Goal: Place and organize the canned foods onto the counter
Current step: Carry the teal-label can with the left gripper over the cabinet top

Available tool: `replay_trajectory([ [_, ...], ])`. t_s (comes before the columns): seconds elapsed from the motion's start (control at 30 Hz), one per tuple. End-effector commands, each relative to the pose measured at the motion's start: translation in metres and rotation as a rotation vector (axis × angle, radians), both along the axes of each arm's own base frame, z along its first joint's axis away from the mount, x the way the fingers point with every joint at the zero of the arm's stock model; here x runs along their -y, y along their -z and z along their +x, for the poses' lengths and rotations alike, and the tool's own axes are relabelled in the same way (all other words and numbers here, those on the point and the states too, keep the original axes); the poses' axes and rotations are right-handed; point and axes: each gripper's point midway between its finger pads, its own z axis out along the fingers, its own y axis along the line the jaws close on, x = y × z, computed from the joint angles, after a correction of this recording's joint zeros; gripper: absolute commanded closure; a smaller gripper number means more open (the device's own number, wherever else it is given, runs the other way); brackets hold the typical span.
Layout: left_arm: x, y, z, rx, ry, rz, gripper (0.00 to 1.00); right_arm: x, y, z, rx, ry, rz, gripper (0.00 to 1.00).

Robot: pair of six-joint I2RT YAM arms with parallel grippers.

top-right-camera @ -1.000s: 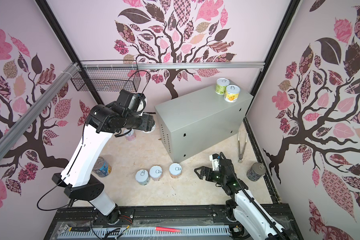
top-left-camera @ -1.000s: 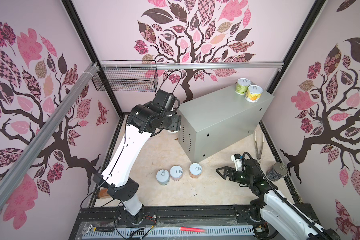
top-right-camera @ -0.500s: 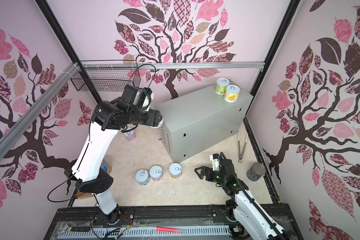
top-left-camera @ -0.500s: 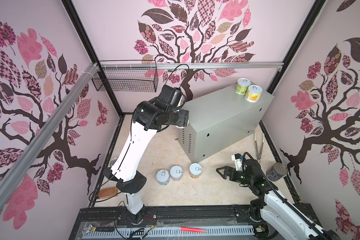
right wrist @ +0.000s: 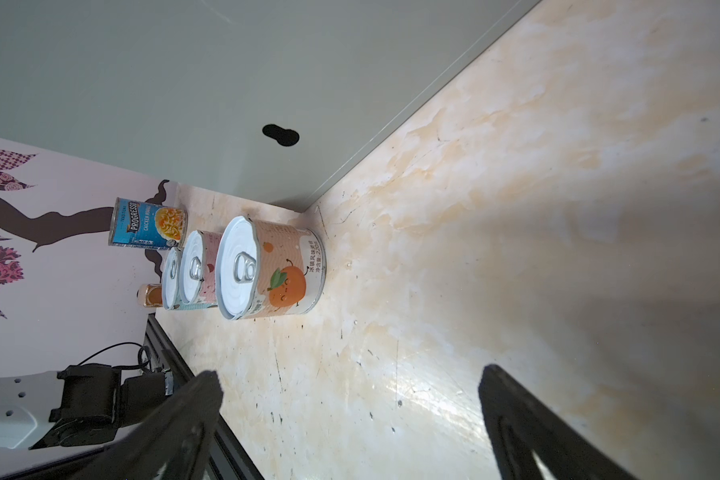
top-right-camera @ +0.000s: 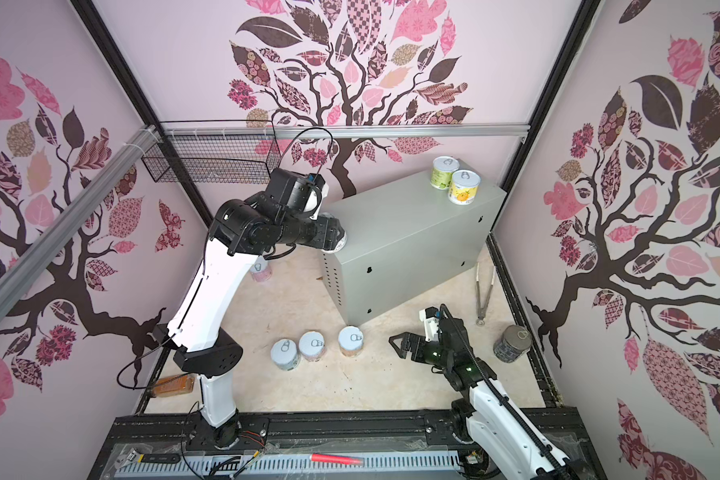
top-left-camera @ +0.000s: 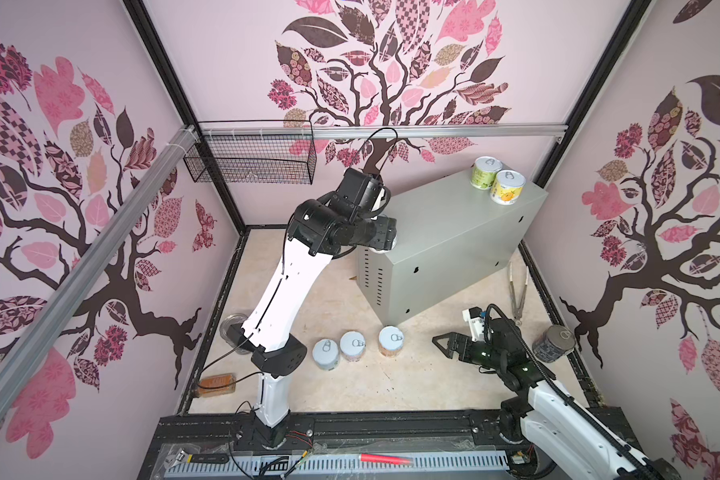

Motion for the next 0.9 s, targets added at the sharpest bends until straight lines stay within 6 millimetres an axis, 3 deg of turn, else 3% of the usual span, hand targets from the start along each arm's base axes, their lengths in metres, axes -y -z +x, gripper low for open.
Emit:
replay_trajectory([
  [0.0, 0.012, -0.033, 0.002, 0.103, 0.032, -0.085, 0.49, -0.002, -0.007, 0.002, 0.019, -0.008, 0.001, 0.0],
  [0.33, 0.022, -0.018, 0.007, 0.074, 0.051, -0.061, 0.41, -0.002, -0.008, 0.002, 0.024, -0.01, 0.003, 0.0],
  [0.87, 0.049, -0.002, 0.018, 0.083, 0.085, -0.034, 0.1, -0.003, -0.008, 0.001, 0.024, -0.016, 0.007, 0.0],
])
